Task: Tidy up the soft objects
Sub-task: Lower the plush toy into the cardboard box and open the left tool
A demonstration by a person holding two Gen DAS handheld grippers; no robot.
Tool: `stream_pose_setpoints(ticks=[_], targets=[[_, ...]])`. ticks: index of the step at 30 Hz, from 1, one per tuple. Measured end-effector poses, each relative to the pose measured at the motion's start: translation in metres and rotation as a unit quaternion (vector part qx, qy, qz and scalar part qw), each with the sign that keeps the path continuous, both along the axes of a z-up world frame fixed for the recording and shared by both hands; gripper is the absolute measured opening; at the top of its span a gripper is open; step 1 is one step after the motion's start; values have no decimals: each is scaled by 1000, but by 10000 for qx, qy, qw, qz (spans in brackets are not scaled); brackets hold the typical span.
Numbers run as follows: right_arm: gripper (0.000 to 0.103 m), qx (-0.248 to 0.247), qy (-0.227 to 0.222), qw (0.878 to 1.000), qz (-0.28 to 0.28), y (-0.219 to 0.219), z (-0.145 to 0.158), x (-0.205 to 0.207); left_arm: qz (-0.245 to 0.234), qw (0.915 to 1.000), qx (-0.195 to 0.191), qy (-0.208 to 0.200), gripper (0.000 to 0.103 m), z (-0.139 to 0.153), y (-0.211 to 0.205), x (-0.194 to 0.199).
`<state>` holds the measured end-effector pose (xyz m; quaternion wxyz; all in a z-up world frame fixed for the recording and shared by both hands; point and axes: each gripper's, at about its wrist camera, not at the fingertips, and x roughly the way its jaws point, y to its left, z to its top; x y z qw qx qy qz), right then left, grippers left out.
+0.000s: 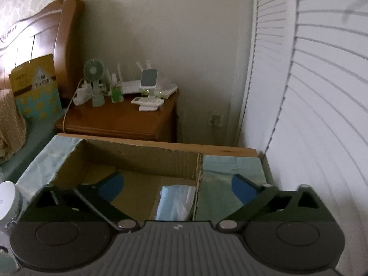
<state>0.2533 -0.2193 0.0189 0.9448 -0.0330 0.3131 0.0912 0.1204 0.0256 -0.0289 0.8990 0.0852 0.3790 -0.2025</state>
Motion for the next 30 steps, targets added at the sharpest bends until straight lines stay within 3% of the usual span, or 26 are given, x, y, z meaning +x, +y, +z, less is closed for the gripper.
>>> stream_pose_setpoints(ticks=[11, 16, 22, 30], targets=[[103, 258, 157, 9995, -126, -4, -6, -86, -195, 9996, 184, -79, 53, 20, -10, 15], [103, 137, 266, 9995, -88, 0, -15, -120, -248, 9992, 185, -249, 53, 38, -16, 34], [103, 82, 308, 9995, -35, -2, -23, -142, -259, 9984, 197, -470, 53, 53, -36, 78], [103, 1, 272, 9996, -112, -12, -28, -154, -41, 9989, 303, -364, 54, 40, -65, 146]])
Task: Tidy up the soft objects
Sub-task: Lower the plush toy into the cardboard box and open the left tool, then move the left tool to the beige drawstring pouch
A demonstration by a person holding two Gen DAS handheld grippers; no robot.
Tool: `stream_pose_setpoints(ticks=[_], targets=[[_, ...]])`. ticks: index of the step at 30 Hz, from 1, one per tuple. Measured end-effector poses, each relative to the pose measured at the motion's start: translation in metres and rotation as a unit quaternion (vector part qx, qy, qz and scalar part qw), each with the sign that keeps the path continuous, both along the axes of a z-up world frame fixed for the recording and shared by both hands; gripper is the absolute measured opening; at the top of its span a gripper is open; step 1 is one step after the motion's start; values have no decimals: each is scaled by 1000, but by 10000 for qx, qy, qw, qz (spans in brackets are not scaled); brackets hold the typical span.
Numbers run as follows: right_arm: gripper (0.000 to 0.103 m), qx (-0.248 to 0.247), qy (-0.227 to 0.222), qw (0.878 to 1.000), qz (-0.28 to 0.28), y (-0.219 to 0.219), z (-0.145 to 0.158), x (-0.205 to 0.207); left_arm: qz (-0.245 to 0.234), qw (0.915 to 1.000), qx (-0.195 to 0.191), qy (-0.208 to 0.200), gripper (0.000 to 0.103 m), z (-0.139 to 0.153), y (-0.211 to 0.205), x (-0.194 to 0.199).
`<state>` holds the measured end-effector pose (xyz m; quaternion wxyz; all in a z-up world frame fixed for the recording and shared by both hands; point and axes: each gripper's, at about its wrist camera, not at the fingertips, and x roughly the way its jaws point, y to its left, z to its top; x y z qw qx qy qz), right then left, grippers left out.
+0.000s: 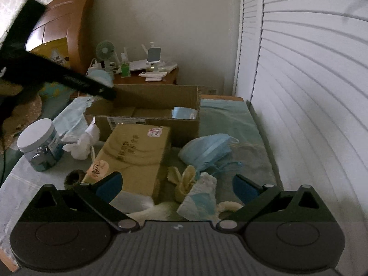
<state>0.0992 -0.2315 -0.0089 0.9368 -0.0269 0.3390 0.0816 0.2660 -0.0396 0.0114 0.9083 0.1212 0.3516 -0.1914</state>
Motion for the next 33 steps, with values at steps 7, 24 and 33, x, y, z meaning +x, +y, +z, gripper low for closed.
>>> stream_pose_setpoints(ticks=[7, 24, 33], targets=[[103, -99, 38, 9999, -66, -6, -6, 6, 243, 9996, -99, 57, 87, -11, -10, 34], [103, -221, 158, 9995, -137, -8, -9, -16, 101, 9991, -46, -414, 99, 5, -4, -58], [103, -202, 140, 9996, -168, -8, -8, -37, 119, 9990, 129, -412, 99, -20, -1, -118]])
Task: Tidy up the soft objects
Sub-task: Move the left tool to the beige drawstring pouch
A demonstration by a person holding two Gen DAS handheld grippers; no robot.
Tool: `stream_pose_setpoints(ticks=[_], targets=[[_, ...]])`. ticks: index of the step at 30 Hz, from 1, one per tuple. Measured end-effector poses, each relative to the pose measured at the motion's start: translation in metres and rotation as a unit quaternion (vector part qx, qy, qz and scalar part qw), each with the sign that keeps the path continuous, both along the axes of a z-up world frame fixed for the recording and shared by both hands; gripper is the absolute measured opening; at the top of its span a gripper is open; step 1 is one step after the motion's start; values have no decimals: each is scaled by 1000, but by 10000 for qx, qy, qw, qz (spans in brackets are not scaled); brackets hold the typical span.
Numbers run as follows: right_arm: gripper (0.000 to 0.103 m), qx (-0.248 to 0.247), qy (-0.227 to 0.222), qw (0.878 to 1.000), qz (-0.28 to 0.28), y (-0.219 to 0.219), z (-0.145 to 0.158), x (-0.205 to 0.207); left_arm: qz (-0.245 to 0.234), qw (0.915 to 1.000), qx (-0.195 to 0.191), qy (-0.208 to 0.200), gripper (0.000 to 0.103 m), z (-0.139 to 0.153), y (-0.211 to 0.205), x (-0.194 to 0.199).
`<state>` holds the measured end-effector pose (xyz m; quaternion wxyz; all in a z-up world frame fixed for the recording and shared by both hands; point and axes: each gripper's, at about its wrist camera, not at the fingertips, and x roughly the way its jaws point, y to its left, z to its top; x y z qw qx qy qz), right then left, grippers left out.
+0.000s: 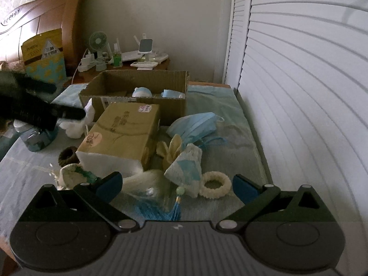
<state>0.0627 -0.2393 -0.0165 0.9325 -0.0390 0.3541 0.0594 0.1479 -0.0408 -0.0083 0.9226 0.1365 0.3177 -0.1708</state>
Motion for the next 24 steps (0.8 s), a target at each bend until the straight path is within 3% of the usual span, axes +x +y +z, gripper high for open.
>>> stream_pose_setpoints(ticks=[16, 24], targets=[[103, 18, 60, 9999, 81, 2, -6, -30, 0, 9988, -228, 433, 99, -44, -1, -58], [103, -82, 353, 9993, 95, -6, -29, -33, -164, 9968, -468, 622, 100, -53, -2, -83]])
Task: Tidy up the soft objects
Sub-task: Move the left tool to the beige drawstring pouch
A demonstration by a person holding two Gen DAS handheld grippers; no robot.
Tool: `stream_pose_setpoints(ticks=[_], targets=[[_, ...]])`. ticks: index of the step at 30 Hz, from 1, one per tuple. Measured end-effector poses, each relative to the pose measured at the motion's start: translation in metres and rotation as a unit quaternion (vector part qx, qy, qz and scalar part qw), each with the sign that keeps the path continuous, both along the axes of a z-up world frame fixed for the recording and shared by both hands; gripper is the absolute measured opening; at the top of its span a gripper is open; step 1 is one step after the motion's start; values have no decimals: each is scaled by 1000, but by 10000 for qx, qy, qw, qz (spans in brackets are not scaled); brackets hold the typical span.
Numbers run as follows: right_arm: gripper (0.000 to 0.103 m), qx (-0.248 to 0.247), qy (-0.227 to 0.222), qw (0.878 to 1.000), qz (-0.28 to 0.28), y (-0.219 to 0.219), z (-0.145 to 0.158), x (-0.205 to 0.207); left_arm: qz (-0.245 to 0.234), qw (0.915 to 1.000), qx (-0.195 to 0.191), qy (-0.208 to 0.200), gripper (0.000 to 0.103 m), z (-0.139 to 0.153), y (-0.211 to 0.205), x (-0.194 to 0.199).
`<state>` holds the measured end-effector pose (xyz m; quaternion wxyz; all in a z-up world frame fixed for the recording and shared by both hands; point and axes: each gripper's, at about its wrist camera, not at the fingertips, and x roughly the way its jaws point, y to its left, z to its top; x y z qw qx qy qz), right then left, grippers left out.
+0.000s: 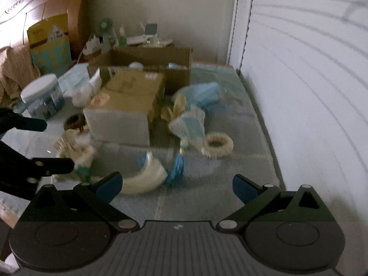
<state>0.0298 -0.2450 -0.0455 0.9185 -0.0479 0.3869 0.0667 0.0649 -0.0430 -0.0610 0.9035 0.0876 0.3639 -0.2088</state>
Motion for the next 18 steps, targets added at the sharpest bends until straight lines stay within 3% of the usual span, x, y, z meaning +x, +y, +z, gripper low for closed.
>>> stream_pose_setpoints(ticks=[7, 18], targets=[[103, -136, 434, 9989, -113, -10, -34, 2, 55, 9995, -51, 298, 100, -16, -5, 0], [103, -66, 208, 9997, -109, -14, -38, -1, 392, 9985, 33, 390, 102, -31, -10, 2]])
